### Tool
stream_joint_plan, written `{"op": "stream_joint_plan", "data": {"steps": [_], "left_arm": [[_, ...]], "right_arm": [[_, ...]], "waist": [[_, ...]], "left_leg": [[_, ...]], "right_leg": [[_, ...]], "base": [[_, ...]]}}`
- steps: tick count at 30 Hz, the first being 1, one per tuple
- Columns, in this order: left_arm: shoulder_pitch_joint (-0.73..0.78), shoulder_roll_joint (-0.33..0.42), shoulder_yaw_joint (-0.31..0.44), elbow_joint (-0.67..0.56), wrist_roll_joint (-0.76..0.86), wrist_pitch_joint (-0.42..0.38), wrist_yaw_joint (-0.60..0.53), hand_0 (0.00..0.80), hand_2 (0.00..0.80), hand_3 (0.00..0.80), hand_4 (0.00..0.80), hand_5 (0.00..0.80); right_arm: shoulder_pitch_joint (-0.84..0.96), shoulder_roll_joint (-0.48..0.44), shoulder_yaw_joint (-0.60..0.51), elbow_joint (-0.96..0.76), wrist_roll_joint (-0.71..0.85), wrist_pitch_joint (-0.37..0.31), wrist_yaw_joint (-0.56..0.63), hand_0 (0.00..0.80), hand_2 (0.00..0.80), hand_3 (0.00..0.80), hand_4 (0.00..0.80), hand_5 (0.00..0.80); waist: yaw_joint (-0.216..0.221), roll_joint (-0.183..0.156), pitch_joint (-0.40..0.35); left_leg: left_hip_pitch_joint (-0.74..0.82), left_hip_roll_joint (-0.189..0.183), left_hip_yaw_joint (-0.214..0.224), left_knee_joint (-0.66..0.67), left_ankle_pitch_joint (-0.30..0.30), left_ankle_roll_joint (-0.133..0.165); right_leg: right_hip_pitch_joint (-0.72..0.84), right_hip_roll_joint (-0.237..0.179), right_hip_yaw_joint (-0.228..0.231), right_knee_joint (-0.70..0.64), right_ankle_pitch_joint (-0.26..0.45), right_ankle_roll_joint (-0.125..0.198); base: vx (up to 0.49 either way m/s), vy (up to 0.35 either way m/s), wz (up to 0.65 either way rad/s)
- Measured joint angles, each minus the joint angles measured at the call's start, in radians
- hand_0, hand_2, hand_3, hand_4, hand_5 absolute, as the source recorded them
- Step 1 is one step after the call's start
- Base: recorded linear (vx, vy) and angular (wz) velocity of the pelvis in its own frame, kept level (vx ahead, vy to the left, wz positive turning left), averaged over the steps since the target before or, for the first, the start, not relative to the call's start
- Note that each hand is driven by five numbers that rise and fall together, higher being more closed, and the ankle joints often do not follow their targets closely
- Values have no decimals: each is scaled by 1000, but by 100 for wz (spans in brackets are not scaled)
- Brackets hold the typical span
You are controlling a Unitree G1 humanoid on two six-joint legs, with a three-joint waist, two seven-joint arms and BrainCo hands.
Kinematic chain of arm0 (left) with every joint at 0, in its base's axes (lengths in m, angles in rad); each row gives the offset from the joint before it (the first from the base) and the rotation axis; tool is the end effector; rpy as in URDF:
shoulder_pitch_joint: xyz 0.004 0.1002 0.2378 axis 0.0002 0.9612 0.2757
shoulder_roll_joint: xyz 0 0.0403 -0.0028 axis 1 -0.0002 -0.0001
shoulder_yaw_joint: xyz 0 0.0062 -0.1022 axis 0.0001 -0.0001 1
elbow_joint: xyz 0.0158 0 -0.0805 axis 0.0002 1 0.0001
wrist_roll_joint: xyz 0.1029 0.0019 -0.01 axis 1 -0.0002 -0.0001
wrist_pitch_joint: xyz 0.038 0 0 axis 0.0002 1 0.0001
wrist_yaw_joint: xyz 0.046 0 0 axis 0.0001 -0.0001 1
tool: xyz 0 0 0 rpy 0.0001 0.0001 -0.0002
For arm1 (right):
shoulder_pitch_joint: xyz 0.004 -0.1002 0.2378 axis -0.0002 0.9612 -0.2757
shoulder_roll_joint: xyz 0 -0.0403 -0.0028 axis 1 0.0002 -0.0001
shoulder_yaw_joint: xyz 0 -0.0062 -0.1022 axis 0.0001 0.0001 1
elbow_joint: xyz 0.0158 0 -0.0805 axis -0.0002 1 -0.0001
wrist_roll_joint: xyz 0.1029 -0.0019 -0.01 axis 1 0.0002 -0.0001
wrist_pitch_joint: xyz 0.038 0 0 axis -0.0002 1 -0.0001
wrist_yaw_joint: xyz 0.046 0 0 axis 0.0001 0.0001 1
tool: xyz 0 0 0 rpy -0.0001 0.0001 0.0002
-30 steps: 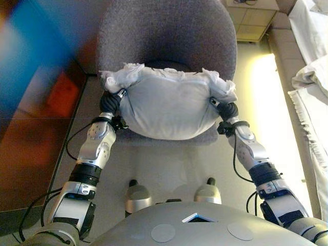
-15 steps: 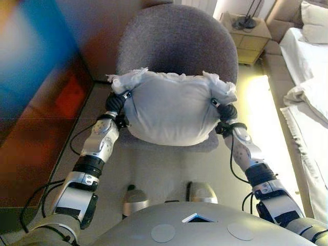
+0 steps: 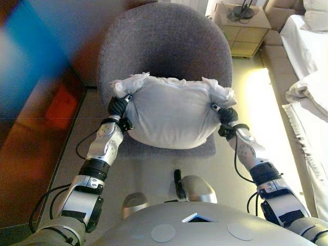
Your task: Pick up the cushion and take it to the sofa
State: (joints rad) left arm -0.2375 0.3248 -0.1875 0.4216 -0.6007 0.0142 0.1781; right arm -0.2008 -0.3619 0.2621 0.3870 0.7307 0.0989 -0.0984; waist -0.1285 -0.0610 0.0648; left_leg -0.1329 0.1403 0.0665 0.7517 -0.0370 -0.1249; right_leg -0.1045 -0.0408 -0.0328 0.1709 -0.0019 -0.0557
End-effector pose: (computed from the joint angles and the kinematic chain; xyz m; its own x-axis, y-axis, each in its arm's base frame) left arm 0.2448 0.1876 0.0200 0.9577 0.0792 -0.2768 -0.1309 0.9761 -0.1737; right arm 0.2337 -0.1835 0.0110 0.9237 0.0739 -0.3760 0.0301 0.9642 0.2635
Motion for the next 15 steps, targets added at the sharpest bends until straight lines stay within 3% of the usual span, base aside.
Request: {"op": "stream_joint_plan", "data": {"steps": [2, 3, 5, 7, 9, 11, 12, 15], "left_arm": [[-2, 0, 0, -22, 0, 0, -5, 800, 800, 800, 800, 800], [-1, 2, 0, -25, 0, 0, -10, 800, 800, 800, 800, 800], [0, 6, 0, -25, 0, 1, -16, 800, 800, 800, 800, 800], [-1, 8, 0, -25, -1, 3, -19, 800, 800, 800, 800, 800], [-3, 8, -5, -25, -1, 5, -20, 800, 800, 800, 800, 800], [-3, 3, -6, -25, -1, 5, -20, 800, 800, 800, 800, 800], [-3, 0, -11, -22, -1, 5, -20, 800, 800, 800, 800, 800], [-20, 9, -27, -20, -1, 11, -18, 800, 800, 800, 800, 800]], "right_arm": [[-2, -10, 2, 0, 0, -7, -2, 800, 800, 800, 800, 800], [-2, -10, 2, 0, 1, -8, -4, 800, 800, 800, 800, 800], [-4, -10, -1, 1, 2, -10, -10, 800, 800, 800, 800, 800], [-6, -7, -1, 0, 2, -9, -30, 800, 800, 800, 800, 800], [-7, -4, -1, 0, 2, -8, -48, 800, 800, 800, 800, 800], [-15, -11, 0, 0, 2, -7, -54, 800, 800, 800, 800, 800], [-16, -16, -4, 3, 1, -7, -63, 800, 800, 800, 800, 800], [-16, 1, -8, 5, 2, -6, -106, 800, 800, 800, 800, 800]], "waist": [[11, -15, 7], [20, -20, 7], [36, -10, 5], [41, -7, 5], [39, 5, 6], [38, 48, 7], [32, 66, 7], [22, 33, 7]], "left_leg": [[-33, 5, 6, -7, 0, 1], [-38, 11, 20, -76, -4, 5], [-39, 32, 46, -276, 0, 10], [-24, 38, 79, -493, 27, 37], [-12, 41, 97, -603, 56, 67], [29, 35, 97, -653, 123, 96], [57, 33, 102, -675, 145, 29], [88, -72, 121, -715, 128, 89]], "right_leg": [[50, 7, -3, -33, -8, -9], [72, 12, -3, -54, -9, -6], [112, 35, -3, -101, -6, -1], [152, 36, -19, -145, 11, 1], [180, 34, -23, -157, -1, 23], [205, 37, -31, -145, -34, 59], [211, 32, -30, -124, -58, 82], [190, -76, -33, -53, -112, 148]], "base": [[311, 202, -6], [352, 306, -3], [299, 301, -8], [199, 224, 1], [170, 189, -1], [156, 161, -18], [118, 129, -6], [107, 136, 10]]}}
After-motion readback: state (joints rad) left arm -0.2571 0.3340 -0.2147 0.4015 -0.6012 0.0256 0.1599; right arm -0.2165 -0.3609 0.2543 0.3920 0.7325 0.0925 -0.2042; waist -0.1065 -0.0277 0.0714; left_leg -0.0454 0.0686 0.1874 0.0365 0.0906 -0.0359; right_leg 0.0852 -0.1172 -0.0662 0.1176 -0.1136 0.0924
